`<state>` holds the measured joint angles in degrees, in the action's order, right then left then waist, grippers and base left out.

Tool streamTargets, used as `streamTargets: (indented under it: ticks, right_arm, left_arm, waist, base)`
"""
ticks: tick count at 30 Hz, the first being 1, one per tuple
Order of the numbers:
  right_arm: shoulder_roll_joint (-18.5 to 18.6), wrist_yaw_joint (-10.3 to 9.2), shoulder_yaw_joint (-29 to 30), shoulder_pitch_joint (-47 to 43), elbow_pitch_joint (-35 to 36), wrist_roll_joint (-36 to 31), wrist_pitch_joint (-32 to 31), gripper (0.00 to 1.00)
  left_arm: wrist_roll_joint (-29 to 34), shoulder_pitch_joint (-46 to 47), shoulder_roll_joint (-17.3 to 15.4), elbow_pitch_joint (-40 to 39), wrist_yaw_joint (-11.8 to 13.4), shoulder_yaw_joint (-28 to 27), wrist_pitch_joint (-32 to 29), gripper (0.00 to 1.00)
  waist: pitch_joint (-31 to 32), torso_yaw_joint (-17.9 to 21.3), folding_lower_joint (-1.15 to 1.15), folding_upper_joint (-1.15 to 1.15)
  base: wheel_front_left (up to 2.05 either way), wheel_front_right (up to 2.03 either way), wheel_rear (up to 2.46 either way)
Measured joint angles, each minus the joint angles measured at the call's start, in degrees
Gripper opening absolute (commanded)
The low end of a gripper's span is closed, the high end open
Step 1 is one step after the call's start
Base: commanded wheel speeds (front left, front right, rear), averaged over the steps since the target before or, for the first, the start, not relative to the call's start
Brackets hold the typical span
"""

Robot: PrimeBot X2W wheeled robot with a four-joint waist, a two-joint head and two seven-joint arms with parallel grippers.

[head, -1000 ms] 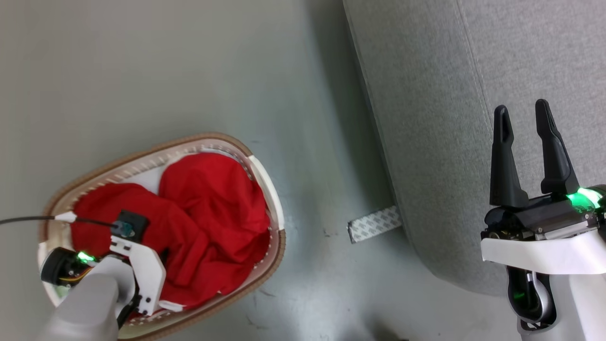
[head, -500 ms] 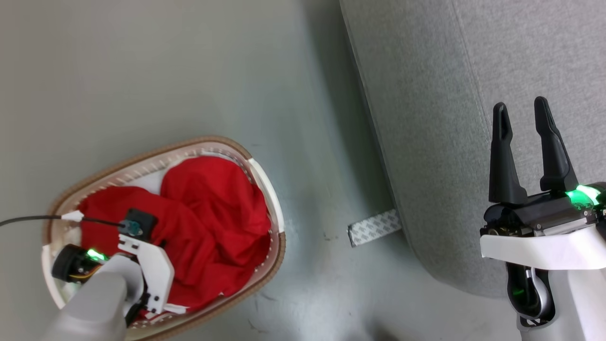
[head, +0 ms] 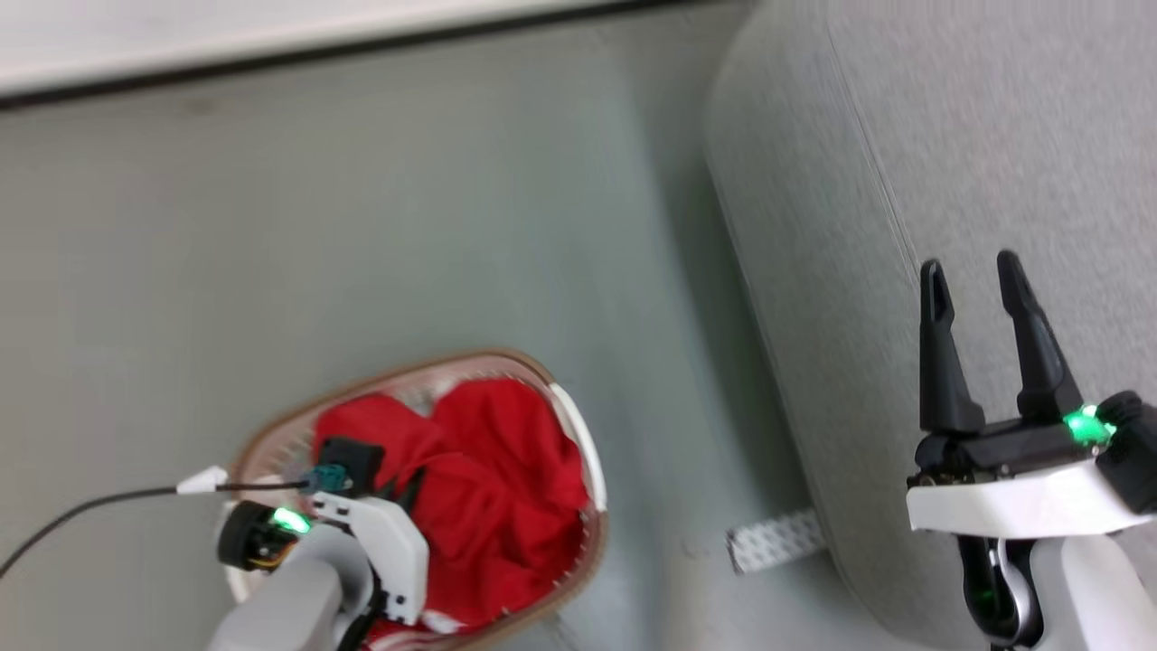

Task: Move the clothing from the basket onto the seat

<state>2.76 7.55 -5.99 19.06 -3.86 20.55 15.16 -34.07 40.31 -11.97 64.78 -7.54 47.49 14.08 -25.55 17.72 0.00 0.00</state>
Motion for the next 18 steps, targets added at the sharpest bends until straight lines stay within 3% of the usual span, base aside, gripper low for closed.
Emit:
streamTargets:
  ticks: [8,18]
  right_arm:
    - [-0.02,0.00,-0.42,-3.25,-2.67,-1.00,0.00,1.00]
    - [-0.02,0.00,-1.66,-6.91,-4.83,-1.23,0.00,1.00]
  left_arm:
    - [-2.60,-2.55,0.04,-8.87,0.00,-1.88,0.99,0.00]
    - [1.22,-6.87,0.45,-20.04,0.01,-7.57,1.01,0.00]
  waist:
    - [8.79,-5.18,0.00,0.00]
    - [17.55,-10.50,-0.01,0.00]
  base:
    - [0.00,0.00,0.00]
    - [0.00,0.00,0.00]
